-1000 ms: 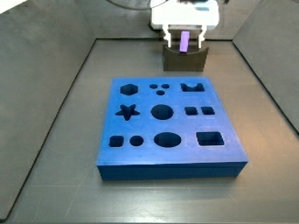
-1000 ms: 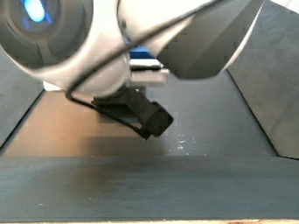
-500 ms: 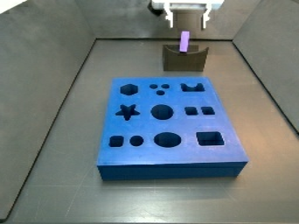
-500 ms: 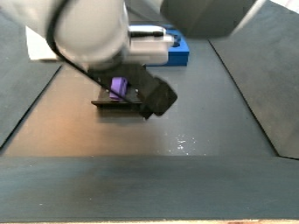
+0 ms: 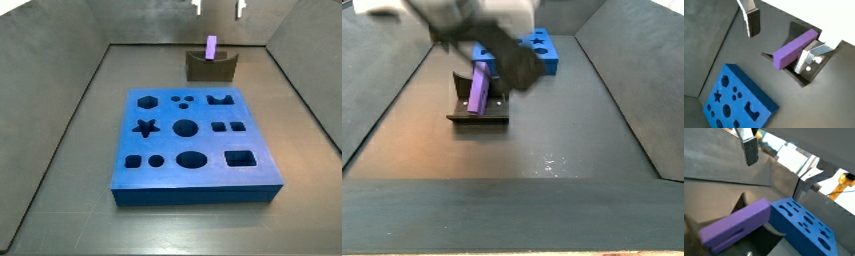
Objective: Pick up the double-square object. Move up. Place the double-square object on the fixture. Regrasp the double-square object. Move to above the board. Insert the double-square object.
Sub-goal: Regrasp the double-square object.
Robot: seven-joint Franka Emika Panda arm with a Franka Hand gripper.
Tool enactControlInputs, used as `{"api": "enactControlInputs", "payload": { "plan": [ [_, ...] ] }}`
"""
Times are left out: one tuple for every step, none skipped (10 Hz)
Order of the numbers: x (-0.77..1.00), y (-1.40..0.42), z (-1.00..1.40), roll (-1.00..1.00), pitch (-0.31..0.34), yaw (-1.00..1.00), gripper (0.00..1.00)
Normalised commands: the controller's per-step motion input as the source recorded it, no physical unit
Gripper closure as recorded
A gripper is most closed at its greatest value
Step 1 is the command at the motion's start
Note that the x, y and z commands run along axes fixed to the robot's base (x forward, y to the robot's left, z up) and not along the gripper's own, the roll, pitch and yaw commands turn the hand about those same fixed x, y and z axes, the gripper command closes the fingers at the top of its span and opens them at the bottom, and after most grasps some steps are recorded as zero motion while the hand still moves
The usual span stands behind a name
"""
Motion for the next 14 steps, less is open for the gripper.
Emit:
{"api": "enactControlInputs", "payload": {
  "plan": [
    [-0.14,-1.0,0.76,1.0,0.026,0.01,0.0],
    [-0.13,-0.93,0.66,1.0,0.023,0.01,0.0],
    [-0.09,-0.73,0.38,1.0,0.019,0.01,0.0],
    [-0.07,-0.56,0.16,1.0,0.017,0.01,0.0],
    [-0.03,-0.32,0.0,1.0,0.014,0.01,0.0],
    [-0.03,-0.13,0.01,1.0,0.013,0.01,0.0],
    [-0.04,-0.01,0.03,1.0,0.01,0.01,0.0],
    [-0.04,-0.02,0.02,1.0,0.006,0.01,0.0],
    [-0.04,-0.04,0.01,1.0,-0.002,0.01,0.0],
    [-0.05,-0.03,0.01,1.0,-0.006,0.01,0.0],
    [-0.04,-0.03,0.0,1.0,-0.017,0.02,0.0],
    [-0.04,-0.03,0.0,1.0,-0.021,0.02,0.0],
    [-0.03,-0.02,0.01,1.0,-0.029,0.02,0.0],
    [-0.03,-0.02,0.0,1.0,-0.032,0.02,0.0]
  ]
}}
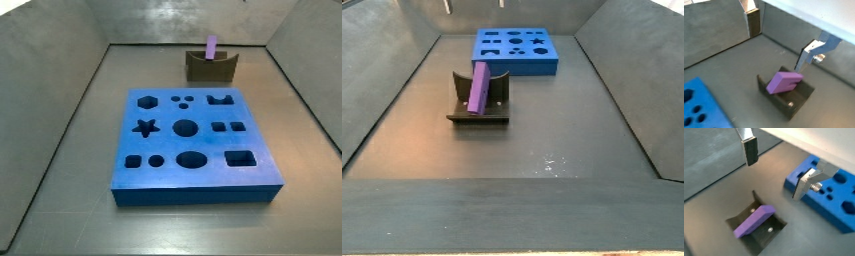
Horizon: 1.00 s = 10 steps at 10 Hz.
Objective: Pick up the double-square object. Move up. Place the double-square object on the fixture. Regrasp the double-square object. Move to above the board. Insert the double-square object.
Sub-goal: Regrasp the double-square object.
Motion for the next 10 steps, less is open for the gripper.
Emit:
{"api": "enactControlInputs", "payload": {
  "plan": [
    [-0.03,-0.02,0.01,1.0,-0.031,0.02,0.0],
    [-0.02,-0.02,0.01,1.0,-0.028,0.02,0.0],
    [-0.01,-0.02,0.01,1.0,-0.025,0.02,0.0],
    [0.0,-0.02,0.01,1.0,-0.018,0.02,0.0],
    [0.02,-0.02,0.0,1.0,-0.009,0.03,0.0],
    [0.03,-0.03,-0.01,1.0,-0.001,0.03,0.0],
    [0.05,-0.03,-0.01,1.0,0.016,0.03,0.0],
    [0.06,-0.03,-0.02,1.0,0.034,0.04,0.0],
    [0.08,-0.04,-0.02,1.0,0.07,0.05,0.0],
    [0.09,-0.04,-0.01,0.99,0.103,0.06,0.0]
  ]
}}
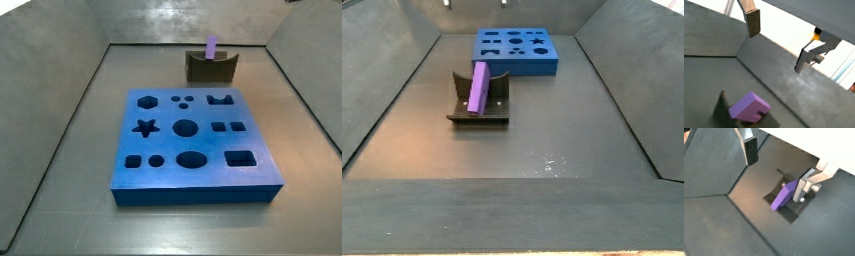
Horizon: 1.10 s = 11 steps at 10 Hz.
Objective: Pick up the double-square object. Move up. Place the double-square object on the fixture. Regrasp the double-square object. Move to above the board. Insert the double-square object.
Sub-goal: Regrasp the double-square object.
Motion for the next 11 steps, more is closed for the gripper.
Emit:
{"api": "enactControlInputs", "payload": {
  "plan": [
    [0.1,-0.04,-0.02,0.8,0.119,0.07,0.0],
    [0.1,-0.04,-0.02,0.61,0.126,0.09,0.0],
    [0.1,-0.05,-0.02,0.37,0.123,0.12,0.0],
    [0.09,-0.03,-0.01,0.23,0.111,0.14,0.0],
    [0.03,0.08,-1.0,0.13,0.27,0.17,0.0],
    [0.04,0.08,-1.0,0.11,0.244,0.18,0.0],
    [0.06,0.06,-1.0,0.1,0.175,0.23,0.0],
    [0.06,0.06,-1.0,0.1,0.142,0.24,0.0],
    [0.08,0.05,-1.0,0.09,0.059,0.25,0.0],
    [0.09,0.05,-1.0,0.09,0.026,0.24,0.0],
    [0.11,0.04,-1.0,0.09,-0.047,0.2,0.0]
  ]
}}
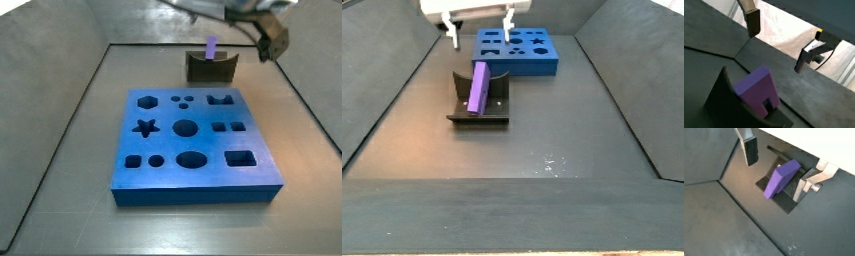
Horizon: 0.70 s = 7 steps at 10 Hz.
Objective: Pick up the double-square object. Move up. Place the double-square object on the fixture. Regrasp the double-square object. Move to above the board. Insert the double-square object.
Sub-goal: Regrasp the double-square object.
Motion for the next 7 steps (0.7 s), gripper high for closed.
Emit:
{"api": "enactControlInputs", "payload": {
  "plan": [
    [0.12,0.04,-1.0,0.09,-0.074,0.18,0.0],
    [0.13,0.03,-1.0,0.09,-0.116,0.13,0.0],
    [0.13,0.03,-1.0,0.09,-0.137,0.09,0.0],
    [0.11,0.02,-0.81,0.09,-0.134,0.04,0.0],
    [0.11,0.02,-0.71,0.08,-0.132,0.02,0.0],
    [0.08,0.01,-0.48,0.08,-0.106,-0.03,0.0],
    [0.08,0.01,-0.39,0.08,-0.095,-0.04,0.0]
  ]
}}
